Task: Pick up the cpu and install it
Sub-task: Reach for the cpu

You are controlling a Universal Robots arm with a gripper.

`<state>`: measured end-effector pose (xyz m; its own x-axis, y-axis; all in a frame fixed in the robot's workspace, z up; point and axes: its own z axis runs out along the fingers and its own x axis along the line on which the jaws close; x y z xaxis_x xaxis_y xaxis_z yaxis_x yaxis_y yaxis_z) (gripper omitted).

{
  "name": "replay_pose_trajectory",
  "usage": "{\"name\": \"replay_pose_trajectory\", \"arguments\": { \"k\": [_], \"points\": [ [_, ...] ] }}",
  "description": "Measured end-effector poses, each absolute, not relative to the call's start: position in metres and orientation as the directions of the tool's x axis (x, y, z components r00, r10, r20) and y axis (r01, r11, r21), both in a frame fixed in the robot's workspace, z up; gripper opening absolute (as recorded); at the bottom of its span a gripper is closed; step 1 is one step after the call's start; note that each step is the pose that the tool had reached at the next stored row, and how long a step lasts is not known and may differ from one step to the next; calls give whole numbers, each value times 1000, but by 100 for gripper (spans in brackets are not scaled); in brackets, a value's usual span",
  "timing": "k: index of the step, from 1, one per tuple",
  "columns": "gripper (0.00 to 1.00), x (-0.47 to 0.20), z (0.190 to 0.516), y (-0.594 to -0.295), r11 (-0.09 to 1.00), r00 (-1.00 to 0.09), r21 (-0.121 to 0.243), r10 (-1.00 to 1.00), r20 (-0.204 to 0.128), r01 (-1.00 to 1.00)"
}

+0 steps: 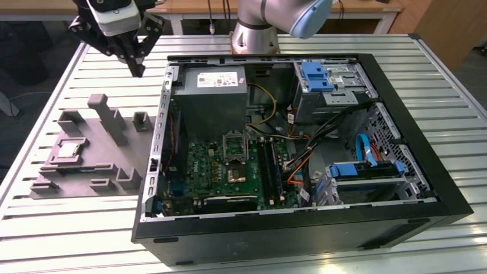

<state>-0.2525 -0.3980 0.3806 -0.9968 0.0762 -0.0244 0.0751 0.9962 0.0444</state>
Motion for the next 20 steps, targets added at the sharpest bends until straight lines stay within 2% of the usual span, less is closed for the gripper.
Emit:
{"name": "replay_pose_trajectory", "arguments": {
  "k": [20],
  "points": [
    [11, -258, 380, -398, 996, -997, 44, 76, -24, 75]
  ]
}}
